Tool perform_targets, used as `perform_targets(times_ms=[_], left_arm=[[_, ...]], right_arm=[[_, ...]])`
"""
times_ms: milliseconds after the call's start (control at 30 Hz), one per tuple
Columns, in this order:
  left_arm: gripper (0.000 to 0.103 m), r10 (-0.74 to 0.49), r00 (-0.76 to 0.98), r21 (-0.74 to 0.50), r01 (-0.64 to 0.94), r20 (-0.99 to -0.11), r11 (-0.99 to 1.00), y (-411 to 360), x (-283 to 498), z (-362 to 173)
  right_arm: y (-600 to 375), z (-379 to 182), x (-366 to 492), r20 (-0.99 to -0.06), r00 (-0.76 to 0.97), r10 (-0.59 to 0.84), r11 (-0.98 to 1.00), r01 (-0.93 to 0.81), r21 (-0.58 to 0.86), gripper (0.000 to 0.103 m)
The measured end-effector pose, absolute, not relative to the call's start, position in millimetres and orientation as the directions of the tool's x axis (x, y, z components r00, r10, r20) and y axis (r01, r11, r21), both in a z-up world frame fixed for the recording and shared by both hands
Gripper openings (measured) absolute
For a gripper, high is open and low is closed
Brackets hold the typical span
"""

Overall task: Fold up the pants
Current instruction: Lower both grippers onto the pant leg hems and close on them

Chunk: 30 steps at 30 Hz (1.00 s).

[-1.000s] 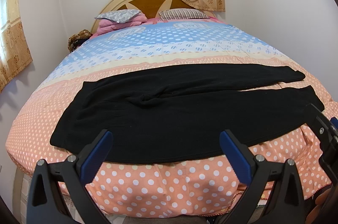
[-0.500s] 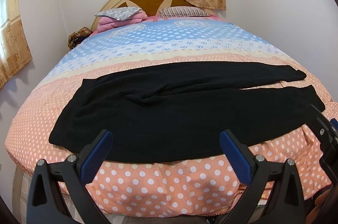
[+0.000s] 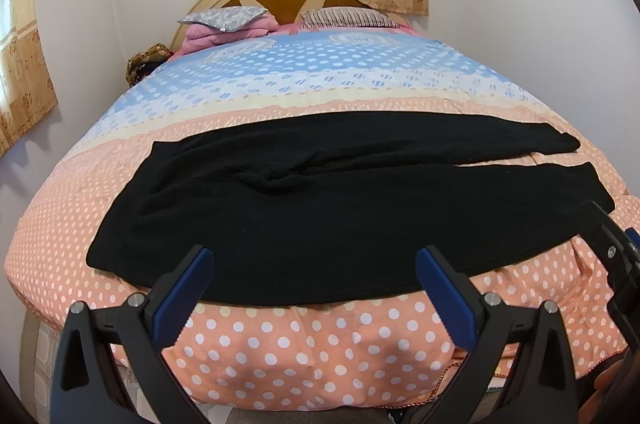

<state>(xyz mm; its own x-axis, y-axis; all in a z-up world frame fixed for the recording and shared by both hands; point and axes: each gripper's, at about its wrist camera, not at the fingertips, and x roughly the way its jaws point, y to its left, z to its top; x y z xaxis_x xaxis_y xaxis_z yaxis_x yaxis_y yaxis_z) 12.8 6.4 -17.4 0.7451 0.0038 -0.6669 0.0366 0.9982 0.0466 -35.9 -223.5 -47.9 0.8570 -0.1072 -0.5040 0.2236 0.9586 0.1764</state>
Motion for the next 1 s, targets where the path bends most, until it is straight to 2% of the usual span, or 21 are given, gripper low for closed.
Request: perform_targets(times_ms=[367, 533, 633, 767, 800, 833, 900, 967, 1000], left_arm=[[0.103, 0.038, 0.737, 0.094, 0.035, -0.675, 0.995, 38, 45, -32], [0.103, 0.068, 0.709, 0.056, -0.039, -0.702, 0.998, 104, 84, -33], [0.096, 0.098, 0.694, 0.033, -0.106, -0.713, 0.994, 157, 120, -27], [0.081, 0.118, 0.668, 0.022, -0.15, -0.735, 0.988, 210, 183, -31], [0.071, 0.105, 0.649, -0.005, -0.164, -0.754, 0.986, 222, 202, -37], [0.067, 0.09, 0.634, -0.028, -0.173, -0.768, 0.984, 230, 213, -43], [0.045, 0.034, 0.596, -0.092, -0.181, -0.802, 0.979, 246, 240, -59], [0.037, -0.021, 0.56, -0.142, -0.175, -0.828, 0.974, 253, 262, -76], [0.037, -0.025, 0.548, -0.141, -0.172, -0.836, 0.975, 251, 266, -80]], right_arm=[[-225, -59, -12, -0.527, 0.844, -0.097, 0.962, 0.214, 0.167, 0.102], [-221, -69, 19, -0.543, 0.84, -0.014, 0.975, 0.133, 0.181, 0.102], [-213, -74, 46, -0.569, 0.822, 0.034, 0.984, 0.073, 0.164, 0.102], [-202, -74, 78, -0.578, 0.813, 0.072, 0.987, 0.026, 0.159, 0.102], [-199, -74, 88, -0.584, 0.807, 0.087, 0.986, 0.012, 0.164, 0.102], [-197, -75, 94, -0.588, 0.803, 0.093, 0.986, 0.008, 0.167, 0.102], [-191, -77, 108, -0.602, 0.792, 0.107, 0.985, -0.002, 0.172, 0.101], [-188, -80, 119, -0.615, 0.779, 0.125, 0.985, -0.023, 0.171, 0.092], [-185, -81, 126, -0.628, 0.767, 0.131, 0.986, -0.035, 0.163, 0.091]])
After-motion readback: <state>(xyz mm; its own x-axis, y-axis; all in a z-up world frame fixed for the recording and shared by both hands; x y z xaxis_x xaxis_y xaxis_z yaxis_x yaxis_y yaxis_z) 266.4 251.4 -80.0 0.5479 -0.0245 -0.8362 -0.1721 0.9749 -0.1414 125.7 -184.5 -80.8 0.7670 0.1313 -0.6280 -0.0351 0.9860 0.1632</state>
